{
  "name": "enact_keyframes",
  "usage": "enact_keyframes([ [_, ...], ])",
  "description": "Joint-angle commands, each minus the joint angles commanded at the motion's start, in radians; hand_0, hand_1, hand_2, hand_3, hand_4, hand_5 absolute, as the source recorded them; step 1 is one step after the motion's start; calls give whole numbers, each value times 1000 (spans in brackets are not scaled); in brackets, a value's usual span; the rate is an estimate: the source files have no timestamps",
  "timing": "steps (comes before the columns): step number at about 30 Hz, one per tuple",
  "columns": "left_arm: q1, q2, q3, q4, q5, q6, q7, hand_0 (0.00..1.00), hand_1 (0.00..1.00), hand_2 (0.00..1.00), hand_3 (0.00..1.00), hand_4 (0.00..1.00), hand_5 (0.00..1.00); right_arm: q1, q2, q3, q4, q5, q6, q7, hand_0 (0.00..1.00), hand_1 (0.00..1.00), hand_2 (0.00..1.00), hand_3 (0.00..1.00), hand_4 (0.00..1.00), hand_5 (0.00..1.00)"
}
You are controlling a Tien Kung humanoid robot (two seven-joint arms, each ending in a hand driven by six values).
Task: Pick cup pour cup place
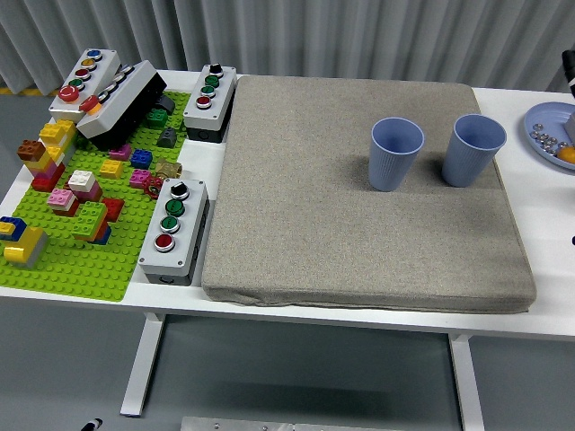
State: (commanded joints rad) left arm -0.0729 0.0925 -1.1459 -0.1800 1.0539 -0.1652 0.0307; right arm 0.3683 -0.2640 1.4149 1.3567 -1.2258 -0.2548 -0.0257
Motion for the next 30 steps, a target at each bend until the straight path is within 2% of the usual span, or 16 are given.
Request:
enact_keyframes([
  [12,1,-2,4,0,1,-1,2,836,808,885,806,637,998,-104,-13,-36,26,11,27,-11,954,873,991,998,871,142],
  [23,5,-4,10,0,2,-3,4,836,808,885,806,637,998,-142,7,-65,-2,43,30,4,956,878,998,998,865,133],
  [30,4,-5,15,0,-2,-4,4,837,808,885,806,637,998,-158,14,-93,-54,86,17,46,950,878,993,998,859,132],
])
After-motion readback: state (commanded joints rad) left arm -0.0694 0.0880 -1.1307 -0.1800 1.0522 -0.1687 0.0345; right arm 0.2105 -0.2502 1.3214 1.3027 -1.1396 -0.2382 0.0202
